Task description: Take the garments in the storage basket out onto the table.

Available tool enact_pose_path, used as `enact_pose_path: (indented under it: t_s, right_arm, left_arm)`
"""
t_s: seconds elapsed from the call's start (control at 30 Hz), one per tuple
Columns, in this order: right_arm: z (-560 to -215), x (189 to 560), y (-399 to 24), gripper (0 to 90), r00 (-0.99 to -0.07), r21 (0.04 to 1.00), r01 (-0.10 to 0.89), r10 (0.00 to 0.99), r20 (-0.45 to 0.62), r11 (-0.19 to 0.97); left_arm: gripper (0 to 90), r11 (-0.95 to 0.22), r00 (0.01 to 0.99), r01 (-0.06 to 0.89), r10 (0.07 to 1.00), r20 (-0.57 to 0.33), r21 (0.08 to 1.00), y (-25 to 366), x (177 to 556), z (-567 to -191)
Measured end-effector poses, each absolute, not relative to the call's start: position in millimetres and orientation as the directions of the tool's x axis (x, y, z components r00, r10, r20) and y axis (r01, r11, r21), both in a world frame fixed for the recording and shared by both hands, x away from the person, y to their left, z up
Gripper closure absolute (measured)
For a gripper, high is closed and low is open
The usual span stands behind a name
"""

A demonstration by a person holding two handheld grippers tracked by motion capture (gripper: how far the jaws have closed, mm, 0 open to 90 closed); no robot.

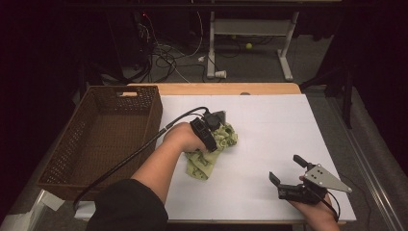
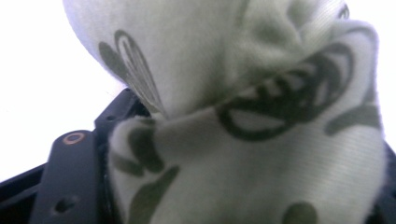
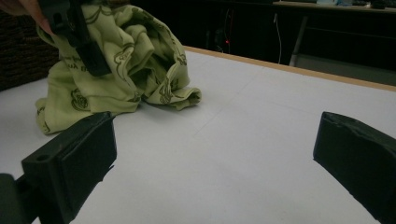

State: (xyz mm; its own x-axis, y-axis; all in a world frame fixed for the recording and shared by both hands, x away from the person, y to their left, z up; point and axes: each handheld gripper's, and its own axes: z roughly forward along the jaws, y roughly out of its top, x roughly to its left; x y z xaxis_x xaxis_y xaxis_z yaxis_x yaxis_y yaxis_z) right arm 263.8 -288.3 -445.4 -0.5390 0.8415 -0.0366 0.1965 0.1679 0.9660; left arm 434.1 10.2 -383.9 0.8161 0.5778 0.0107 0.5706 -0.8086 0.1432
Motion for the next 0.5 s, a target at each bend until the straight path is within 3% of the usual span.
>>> enact_pose_path:
  t_s: [0.17, 0.23, 0.5]
  right_arm:
    - [-445.4, 263.7, -288.7, 0.4, -0.538, 0.966, 0.197, 0.842, -0.037, 0.168]
    - [-445.6, 264.2, -288.6, 0.4, -0.538, 0.966, 0.198, 0.842, -0.038, 0.169]
    - [-444.0, 262.5, -288.0, 0.4, -0.538, 0.967, 0.189, 0.842, -0.042, 0.169]
  left_arm:
    - [19.0, -0.790, 0.801, 0.595, 0.597, -0.031, 0.152, 12.0, 439.6, -390.0]
    - [14.1, -0.765, 0.781, 0.624, 0.618, -0.087, 0.161, 13.5, 440.7, -390.7]
    - [0.0, -0.765, 0.778, 0.628, 0.625, -0.071, 0.144, 13.3, 438.6, -385.4]
